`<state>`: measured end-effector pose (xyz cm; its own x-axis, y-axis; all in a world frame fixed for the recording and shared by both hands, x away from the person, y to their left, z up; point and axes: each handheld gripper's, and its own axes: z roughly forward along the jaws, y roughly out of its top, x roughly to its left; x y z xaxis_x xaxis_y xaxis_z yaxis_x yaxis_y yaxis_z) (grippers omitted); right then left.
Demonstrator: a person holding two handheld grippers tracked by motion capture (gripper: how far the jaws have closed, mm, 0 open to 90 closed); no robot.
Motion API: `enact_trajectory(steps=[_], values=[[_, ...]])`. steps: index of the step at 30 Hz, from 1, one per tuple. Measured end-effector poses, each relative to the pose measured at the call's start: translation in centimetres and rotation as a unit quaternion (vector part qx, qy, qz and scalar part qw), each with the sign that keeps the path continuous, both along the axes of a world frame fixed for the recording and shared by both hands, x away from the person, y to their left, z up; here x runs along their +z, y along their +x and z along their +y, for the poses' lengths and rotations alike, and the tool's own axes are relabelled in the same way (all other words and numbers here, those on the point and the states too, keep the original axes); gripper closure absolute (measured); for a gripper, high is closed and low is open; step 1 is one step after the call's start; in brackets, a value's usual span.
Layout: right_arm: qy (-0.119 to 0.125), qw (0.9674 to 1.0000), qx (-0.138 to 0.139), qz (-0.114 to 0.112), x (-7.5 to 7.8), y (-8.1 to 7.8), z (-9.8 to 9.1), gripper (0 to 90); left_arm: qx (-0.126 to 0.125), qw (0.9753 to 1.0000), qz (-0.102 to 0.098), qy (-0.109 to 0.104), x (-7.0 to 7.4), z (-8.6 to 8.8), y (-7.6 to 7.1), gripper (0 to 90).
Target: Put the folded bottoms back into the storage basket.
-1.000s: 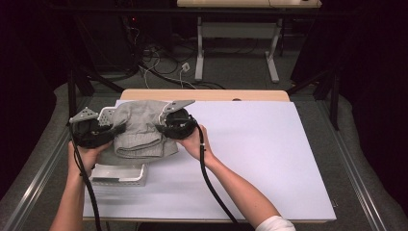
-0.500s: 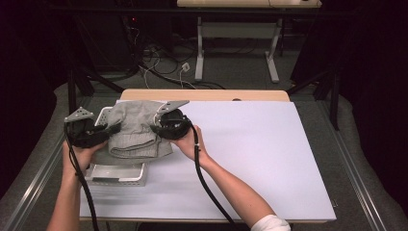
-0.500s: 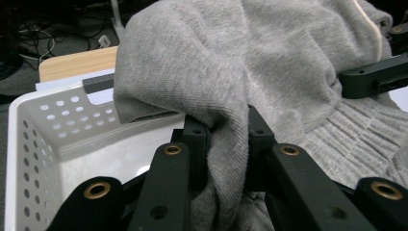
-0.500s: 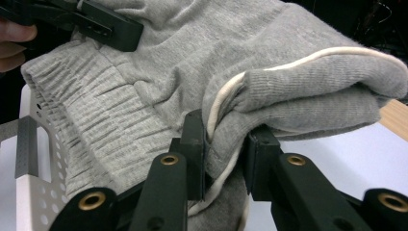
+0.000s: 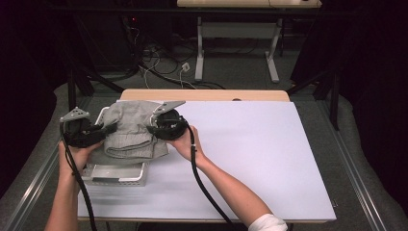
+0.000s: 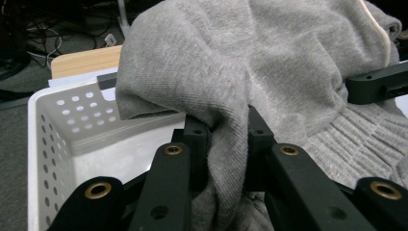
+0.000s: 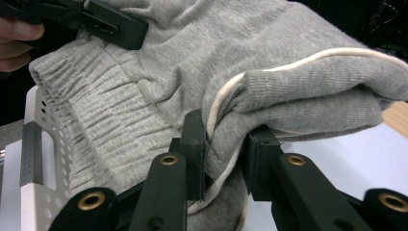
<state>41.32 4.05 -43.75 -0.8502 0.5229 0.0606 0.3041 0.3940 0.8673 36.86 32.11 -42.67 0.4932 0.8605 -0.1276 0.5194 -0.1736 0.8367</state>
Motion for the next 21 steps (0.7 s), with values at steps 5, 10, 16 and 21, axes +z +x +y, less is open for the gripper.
enact_trajectory(steps=[5,10,16,21], values=[[0.003,1.0,0.001,0.004,0.0,0.0,0.4,72.9,0.006,1.0,0.0,0.0,-0.1,0.4,0.0,77.2],[0.004,1.0,0.003,0.006,-0.1,-0.1,0.8,72.9,0.009,1.0,0.0,0.002,0.0,0.7,0.0,77.2],[0.004,0.9999,0.005,0.008,-0.1,0.0,1.2,72.8,0.014,0.9999,0.0,0.001,0.1,1.1,0.0,77.4],[0.006,0.9999,0.007,0.011,-0.2,0.1,1.5,72.7,0.021,0.9998,0.0,-0.002,0.1,1.4,-0.1,77.4]])
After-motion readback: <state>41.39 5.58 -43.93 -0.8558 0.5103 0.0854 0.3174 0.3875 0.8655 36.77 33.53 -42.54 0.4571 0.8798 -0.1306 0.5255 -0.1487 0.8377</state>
